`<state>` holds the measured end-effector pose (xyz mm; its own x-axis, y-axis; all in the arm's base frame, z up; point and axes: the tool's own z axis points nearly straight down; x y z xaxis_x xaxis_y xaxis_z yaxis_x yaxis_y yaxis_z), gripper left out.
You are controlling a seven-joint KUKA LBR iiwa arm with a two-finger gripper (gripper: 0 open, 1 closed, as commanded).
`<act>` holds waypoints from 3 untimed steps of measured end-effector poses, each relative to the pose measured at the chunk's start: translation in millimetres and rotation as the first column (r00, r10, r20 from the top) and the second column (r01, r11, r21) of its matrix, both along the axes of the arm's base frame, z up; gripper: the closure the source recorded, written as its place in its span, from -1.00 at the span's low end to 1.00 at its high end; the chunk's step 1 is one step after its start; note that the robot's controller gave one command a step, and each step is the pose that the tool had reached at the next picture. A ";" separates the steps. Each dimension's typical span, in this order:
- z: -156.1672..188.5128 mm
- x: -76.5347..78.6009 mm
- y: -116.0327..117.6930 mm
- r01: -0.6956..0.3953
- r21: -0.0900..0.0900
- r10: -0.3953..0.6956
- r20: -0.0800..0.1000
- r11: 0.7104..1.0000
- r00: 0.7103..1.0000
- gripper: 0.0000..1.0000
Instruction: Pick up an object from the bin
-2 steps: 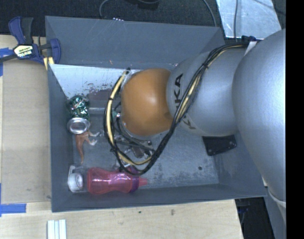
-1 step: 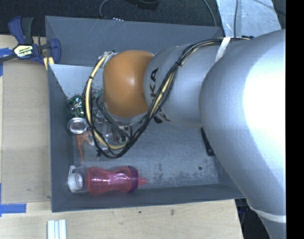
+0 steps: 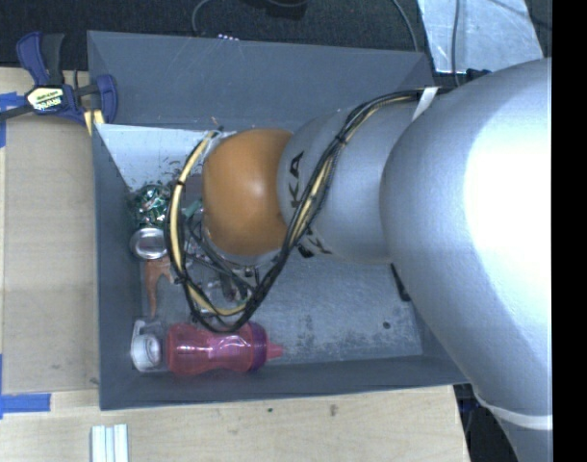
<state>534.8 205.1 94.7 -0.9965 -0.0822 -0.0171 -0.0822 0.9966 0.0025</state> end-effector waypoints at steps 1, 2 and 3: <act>-23.5 54.7 31.9 -0.101 -0.009 0.101 -0.005 0.995 0.995 1.00; -23.4 54.7 31.9 -0.100 -0.009 0.100 -0.006 0.995 0.995 1.00; -21.7 54.6 31.5 -0.100 -0.009 0.100 -0.005 0.995 0.995 1.00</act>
Offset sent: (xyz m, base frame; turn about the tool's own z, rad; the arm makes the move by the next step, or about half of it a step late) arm 0.0000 0.0000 0.0000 0.0000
